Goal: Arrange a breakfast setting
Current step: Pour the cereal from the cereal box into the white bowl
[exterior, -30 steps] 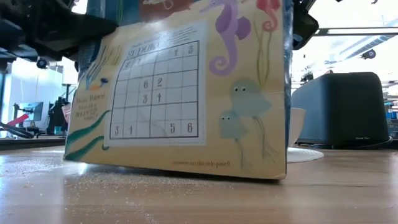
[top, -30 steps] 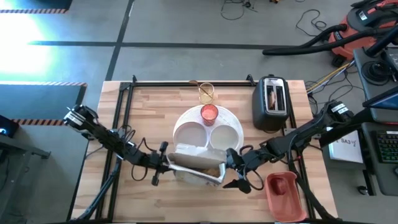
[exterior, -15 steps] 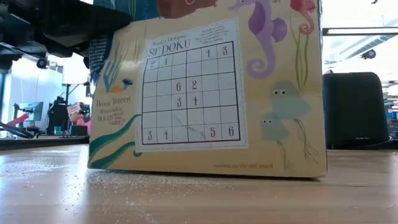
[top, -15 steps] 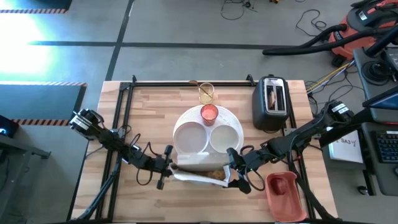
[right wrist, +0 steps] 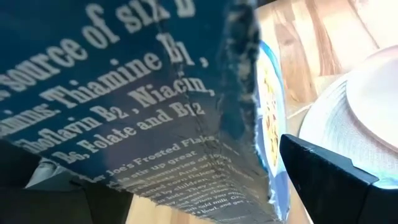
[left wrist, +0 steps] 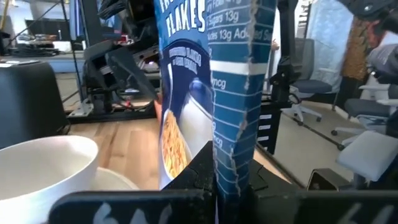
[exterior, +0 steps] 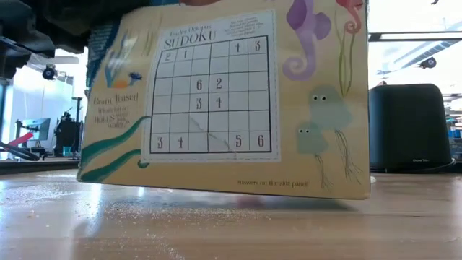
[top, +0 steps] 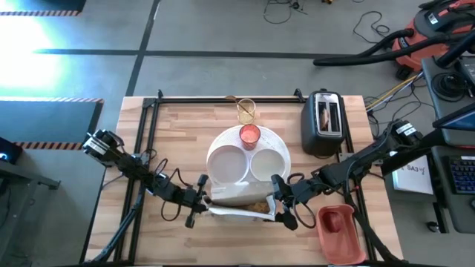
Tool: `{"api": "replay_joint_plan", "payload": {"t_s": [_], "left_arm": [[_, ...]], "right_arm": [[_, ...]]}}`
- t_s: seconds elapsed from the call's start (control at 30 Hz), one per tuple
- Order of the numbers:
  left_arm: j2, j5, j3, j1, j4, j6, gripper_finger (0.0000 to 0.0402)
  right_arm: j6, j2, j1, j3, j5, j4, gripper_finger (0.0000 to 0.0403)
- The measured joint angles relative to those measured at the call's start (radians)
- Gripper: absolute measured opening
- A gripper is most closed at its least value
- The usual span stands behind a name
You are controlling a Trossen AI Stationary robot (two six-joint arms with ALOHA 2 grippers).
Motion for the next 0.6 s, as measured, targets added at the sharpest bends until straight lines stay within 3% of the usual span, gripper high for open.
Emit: {"api": "replay_joint_plan", "payload": {"t_s": [0.6], "left_arm": [[0.000, 0.038, 0.026, 0.001, -0.004, 0.019, 0.0000]], "right_arm": [[-0.002, 0.000, 0.000, 0.000, 0.031, 0.020, 0.0350]]}}
